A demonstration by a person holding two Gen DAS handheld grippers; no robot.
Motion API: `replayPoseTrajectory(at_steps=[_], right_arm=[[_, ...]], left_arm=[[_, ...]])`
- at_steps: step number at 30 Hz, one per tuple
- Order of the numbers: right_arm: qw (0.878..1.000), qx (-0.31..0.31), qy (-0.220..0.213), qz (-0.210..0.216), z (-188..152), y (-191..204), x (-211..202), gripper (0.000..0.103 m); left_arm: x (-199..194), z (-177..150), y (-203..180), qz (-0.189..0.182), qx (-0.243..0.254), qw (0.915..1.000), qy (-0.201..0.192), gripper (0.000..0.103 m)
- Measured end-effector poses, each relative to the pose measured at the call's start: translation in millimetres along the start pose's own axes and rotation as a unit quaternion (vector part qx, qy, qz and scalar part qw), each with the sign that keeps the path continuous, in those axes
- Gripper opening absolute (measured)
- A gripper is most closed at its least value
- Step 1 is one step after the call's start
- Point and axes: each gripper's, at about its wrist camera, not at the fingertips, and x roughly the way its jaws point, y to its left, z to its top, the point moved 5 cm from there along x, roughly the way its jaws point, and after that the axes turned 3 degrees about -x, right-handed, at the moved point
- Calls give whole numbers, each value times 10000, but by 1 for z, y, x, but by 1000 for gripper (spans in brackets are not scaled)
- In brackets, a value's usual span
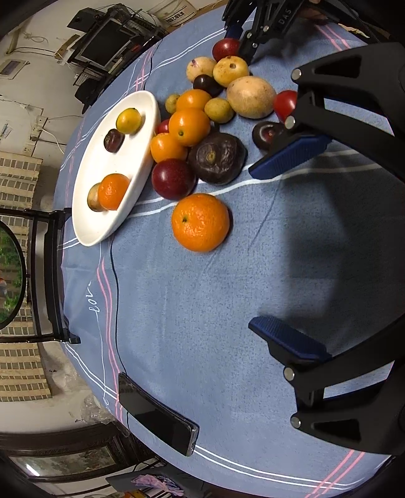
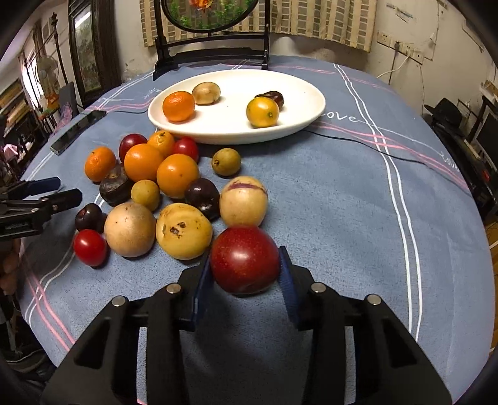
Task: Organize fruits
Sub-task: 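Grasp a tangerine with left tool while right tool grasps red plum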
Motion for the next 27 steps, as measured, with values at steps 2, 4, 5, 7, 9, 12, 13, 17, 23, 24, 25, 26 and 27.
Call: replayPoseTrajectory(at_steps=[2, 4, 5, 7, 9, 12, 13, 17, 23, 24, 25, 26, 27], right_arm=[[9999, 75, -42, 76, -3, -1, -3, 41], [9999, 98, -61, 122, -6, -1, -5, 41], [9998, 100, -69, 149, -7, -2, -7, 41], [9997, 117, -78, 186, -9, -2, -9, 42], [9997, 128, -89, 191, -10, -3, -12, 42], [9995, 150, -120, 235, -10, -4, -14, 42], [9995, 158, -131, 254, -9, -3, -15, 42], [9992, 152, -151, 330, -9, -1, -16, 42], [9990, 173, -222, 346, -7, -4, -23, 41], [9989, 175, -243, 350, -6, -5, -25, 41], [9989, 185, -262, 352, -5, -5, -26, 42], [9988, 198, -291, 343, -4, -7, -28, 42], [9987, 203, -326, 329, -2, -8, -30, 42]], left_arm=[[4, 3, 0, 26, 41, 10000, 27, 91], [9, 6, -2, 47, 82, 10000, 29, 91], [11, 8, -3, 53, 109, 9999, 25, 91], [16, 13, -5, 62, 167, 9998, 47, 90], [22, 16, -9, -40, 206, 9997, 148, 90], [31, 24, -6, -100, 119, 9996, 249, 89], [34, 27, -5, -115, 120, 9995, 263, 89], [35, 33, -16, -222, 332, 9990, 190, 55], [30, 30, -26, -216, 393, 9987, 226, 44], [28, 30, -26, -258, 370, 9987, 216, 44], [22, 31, -26, -267, 385, 9988, 159, 44], [17, 32, -26, -252, 403, 9988, 97, 44], [9, 35, -27, -272, 409, 9988, 11, 44]])
